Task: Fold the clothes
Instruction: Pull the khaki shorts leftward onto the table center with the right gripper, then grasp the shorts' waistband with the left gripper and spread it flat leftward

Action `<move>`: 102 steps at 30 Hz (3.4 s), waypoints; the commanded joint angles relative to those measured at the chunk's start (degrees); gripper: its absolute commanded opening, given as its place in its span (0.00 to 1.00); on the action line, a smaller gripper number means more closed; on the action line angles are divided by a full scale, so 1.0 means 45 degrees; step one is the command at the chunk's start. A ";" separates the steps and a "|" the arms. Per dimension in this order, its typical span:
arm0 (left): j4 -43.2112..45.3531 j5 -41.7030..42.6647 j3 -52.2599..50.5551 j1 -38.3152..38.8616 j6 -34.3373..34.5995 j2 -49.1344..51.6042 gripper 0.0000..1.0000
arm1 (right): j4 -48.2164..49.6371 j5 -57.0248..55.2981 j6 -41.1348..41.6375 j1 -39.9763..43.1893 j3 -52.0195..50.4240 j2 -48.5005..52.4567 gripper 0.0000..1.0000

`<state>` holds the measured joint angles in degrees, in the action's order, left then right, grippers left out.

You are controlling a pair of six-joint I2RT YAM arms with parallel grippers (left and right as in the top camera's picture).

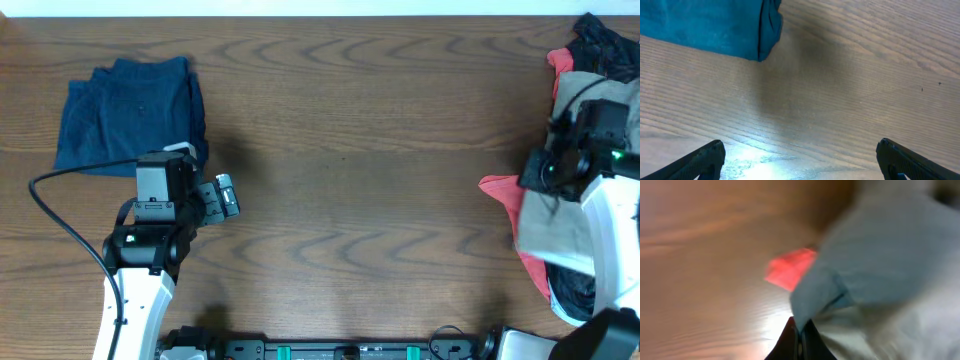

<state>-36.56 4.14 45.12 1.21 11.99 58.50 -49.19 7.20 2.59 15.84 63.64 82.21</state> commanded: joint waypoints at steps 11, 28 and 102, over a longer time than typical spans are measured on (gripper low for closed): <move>0.0039 0.0034 0.0277 -0.0063 0.0024 0.0053 0.98 | 0.3463 1.2434 -0.2977 -0.2263 0.0724 -0.0933 0.01; 0.0219 0.0058 0.0277 -0.0063 0.0665 0.0053 0.98 | 0.2900 0.1914 -0.1044 -0.5950 0.0724 -0.0733 0.99; 0.2560 0.0923 0.4736 -0.1326 0.2380 0.8004 0.92 | -0.2322 -0.2973 0.2089 -0.3580 0.0709 -0.0733 0.99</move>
<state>-24.80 9.87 66.83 -3.77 23.94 93.43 -59.55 -5.23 11.14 -0.71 65.93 79.05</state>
